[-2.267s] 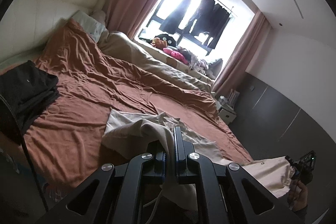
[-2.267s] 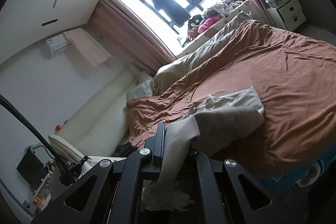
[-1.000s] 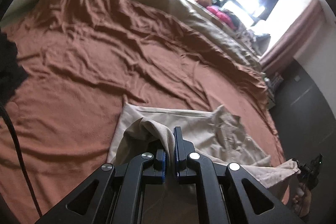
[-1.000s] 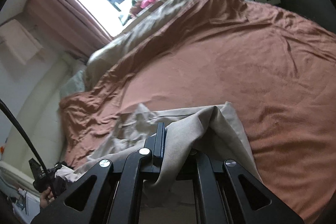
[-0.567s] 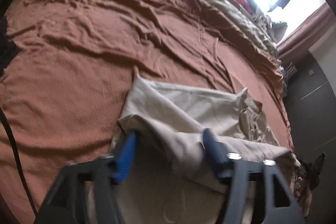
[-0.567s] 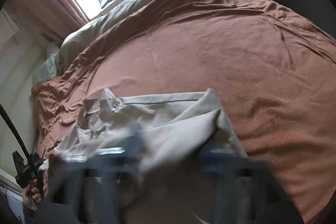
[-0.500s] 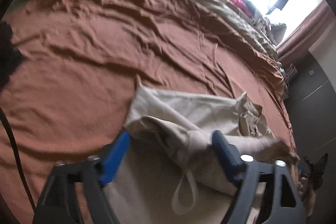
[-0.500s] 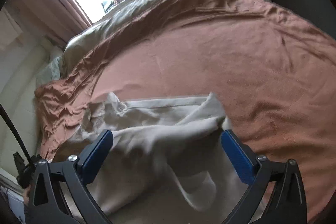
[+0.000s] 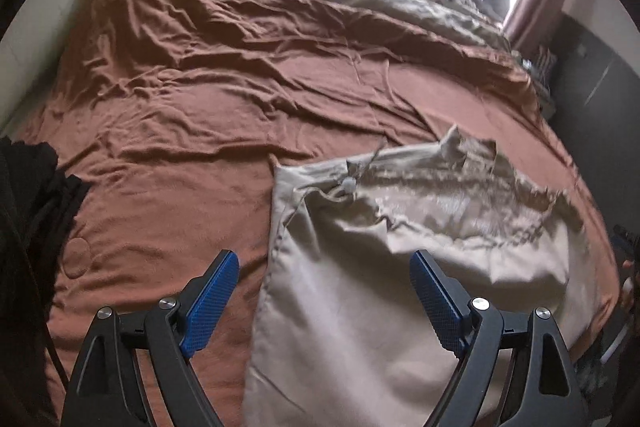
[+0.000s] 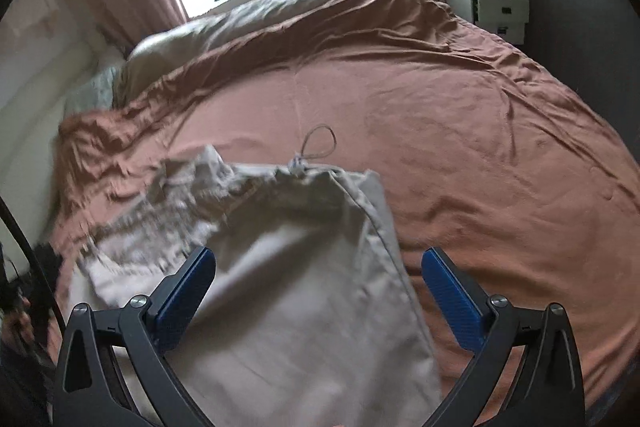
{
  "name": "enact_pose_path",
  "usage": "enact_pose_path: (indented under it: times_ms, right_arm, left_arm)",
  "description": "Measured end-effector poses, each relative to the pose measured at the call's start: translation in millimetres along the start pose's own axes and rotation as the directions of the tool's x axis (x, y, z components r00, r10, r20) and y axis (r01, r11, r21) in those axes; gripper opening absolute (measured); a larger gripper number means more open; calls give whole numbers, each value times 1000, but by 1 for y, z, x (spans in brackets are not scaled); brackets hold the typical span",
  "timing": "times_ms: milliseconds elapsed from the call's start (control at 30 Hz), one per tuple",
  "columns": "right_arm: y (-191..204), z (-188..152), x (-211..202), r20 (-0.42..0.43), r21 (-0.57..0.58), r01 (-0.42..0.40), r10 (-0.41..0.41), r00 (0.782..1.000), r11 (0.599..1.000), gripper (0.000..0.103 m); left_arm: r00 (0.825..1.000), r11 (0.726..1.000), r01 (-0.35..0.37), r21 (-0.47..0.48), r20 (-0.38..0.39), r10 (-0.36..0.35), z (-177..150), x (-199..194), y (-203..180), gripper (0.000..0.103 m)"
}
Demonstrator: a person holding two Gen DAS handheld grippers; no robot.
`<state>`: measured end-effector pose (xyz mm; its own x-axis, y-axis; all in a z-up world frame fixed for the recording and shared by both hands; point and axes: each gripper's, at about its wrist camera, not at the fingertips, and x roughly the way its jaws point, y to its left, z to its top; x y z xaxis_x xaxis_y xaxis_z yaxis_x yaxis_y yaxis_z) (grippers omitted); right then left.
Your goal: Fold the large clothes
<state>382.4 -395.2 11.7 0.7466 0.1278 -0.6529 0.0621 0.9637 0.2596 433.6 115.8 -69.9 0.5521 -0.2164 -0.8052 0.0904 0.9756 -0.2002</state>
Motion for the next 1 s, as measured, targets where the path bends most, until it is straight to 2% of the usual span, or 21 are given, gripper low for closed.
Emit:
enact_pose_path:
  times_ms: [233, 400, 467, 567, 633, 700, 800, 833, 900, 933, 967, 1000]
  right_arm:
    - [-3, 23, 25, -58, -65, 94, -98, 994, 993, 103]
    - [3, 41, 60, -107, -136, 147, -162, 981, 980, 103]
    - [8, 48, 75, -121, -171, 152, -174, 977, 973, 102]
    - [21, 55, 96, -136, -234, 153, -188, 973, 960, 102]
    - [32, 58, 114, -152, -280, 153, -201, 968, 948, 101]
    - [42, 59, 130, -169, -318, 150, -212, 963, 936, 95]
    - [57, 60, 152, -185, -383, 152, -237, 954, 911, 79]
    - [62, 60, 159, -189, -399, 153, -244, 951, 904, 72]
    - [65, 64, 170, -194, -406, 157, -253, 948, 900, 65]
    - [65, 66, 174, -193, -405, 158, -253, 948, 901, 51]
    - [64, 68, 178, -191, -401, 159, -252, 949, 902, 32]
    - [62, 69, 181, -187, -395, 166, -256, 948, 903, 26]
  left_arm:
    - [993, 991, -63, 121, -91, 74, 4, 45, -9, 88]
    - [980, 978, -91, 189, -156, 122, 12, 83, -11, 79]
    - [976, 973, -85, 212, -179, 124, 16, 99, -13, 75]
    - [968, 953, -112, 281, -187, 169, 19, 118, -18, 74]
    - [965, 944, -102, 315, -200, 171, 22, 131, -22, 72]
    - [962, 934, -100, 342, -206, 178, 25, 141, -24, 71]
    - [962, 919, -108, 380, -194, 194, 33, 155, -28, 64]
    - [963, 918, -112, 381, -188, 195, 36, 159, -28, 60]
    - [967, 926, -103, 363, -183, 179, 45, 165, -26, 54]
    - [968, 930, -96, 356, -184, 171, 47, 167, -25, 49]
    - [970, 935, -83, 345, -187, 155, 50, 169, -25, 41]
    - [971, 938, -72, 340, -189, 144, 51, 170, -26, 35]
